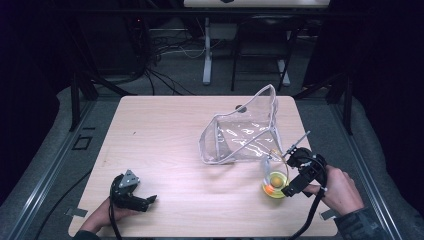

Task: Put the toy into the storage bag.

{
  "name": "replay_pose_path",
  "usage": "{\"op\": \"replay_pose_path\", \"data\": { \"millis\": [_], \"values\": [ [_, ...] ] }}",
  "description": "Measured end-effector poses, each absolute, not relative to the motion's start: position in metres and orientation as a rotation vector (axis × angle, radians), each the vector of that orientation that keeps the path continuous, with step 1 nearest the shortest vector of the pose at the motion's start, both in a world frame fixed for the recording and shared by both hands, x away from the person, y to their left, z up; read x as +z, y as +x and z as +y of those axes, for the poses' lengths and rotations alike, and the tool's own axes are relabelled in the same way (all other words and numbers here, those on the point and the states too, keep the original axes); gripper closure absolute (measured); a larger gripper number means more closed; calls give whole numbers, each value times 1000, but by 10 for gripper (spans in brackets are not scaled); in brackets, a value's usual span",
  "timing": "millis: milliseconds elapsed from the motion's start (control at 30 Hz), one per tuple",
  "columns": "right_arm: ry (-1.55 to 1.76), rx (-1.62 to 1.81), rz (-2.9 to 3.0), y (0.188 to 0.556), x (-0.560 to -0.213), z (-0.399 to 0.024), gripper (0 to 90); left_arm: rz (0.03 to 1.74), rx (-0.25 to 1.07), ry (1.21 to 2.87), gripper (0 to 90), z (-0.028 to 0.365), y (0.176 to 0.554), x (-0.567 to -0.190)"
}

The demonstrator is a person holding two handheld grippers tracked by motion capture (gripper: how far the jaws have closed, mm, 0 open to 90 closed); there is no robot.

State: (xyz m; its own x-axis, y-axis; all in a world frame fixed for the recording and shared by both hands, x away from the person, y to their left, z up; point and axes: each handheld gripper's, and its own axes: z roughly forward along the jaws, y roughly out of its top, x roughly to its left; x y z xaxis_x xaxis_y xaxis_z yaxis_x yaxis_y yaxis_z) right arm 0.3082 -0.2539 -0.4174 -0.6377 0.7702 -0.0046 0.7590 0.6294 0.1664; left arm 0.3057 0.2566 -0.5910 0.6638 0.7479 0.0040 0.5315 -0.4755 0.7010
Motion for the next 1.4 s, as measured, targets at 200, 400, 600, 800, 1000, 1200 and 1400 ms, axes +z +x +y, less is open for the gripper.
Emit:
{"op": "replay_pose_path", "data": {
  "millis": [200, 400, 600, 800, 1000, 1200, 1400],
  "values": [
    [1270, 231, 2802, 317, -414, -248, 0, 984, 408, 2193, 0, 257, 306, -591],
    [1228, 190, 2815, 323, -406, -240, 5, 982, 408, 2195, 0, 257, 306, -591],
    [1176, 156, 2827, 327, -403, -233, 36, 981, 411, 2196, 0, 257, 306, -591],
    [1137, 169, 2818, 327, -396, -230, 202, 979, 412, 2196, 1, 257, 305, -591],
    [1096, 159, 2851, 326, -387, -230, 451, 976, 409, 2197, 0, 257, 306, -591],
    [1072, 101, 2862, 329, -388, -226, 558, 976, 409, 2197, 0, 257, 306, -591],
    [1036, 42, 2860, 333, -385, -220, 655, 975, 408, 2197, 0, 257, 306, -591]
  ]
}}
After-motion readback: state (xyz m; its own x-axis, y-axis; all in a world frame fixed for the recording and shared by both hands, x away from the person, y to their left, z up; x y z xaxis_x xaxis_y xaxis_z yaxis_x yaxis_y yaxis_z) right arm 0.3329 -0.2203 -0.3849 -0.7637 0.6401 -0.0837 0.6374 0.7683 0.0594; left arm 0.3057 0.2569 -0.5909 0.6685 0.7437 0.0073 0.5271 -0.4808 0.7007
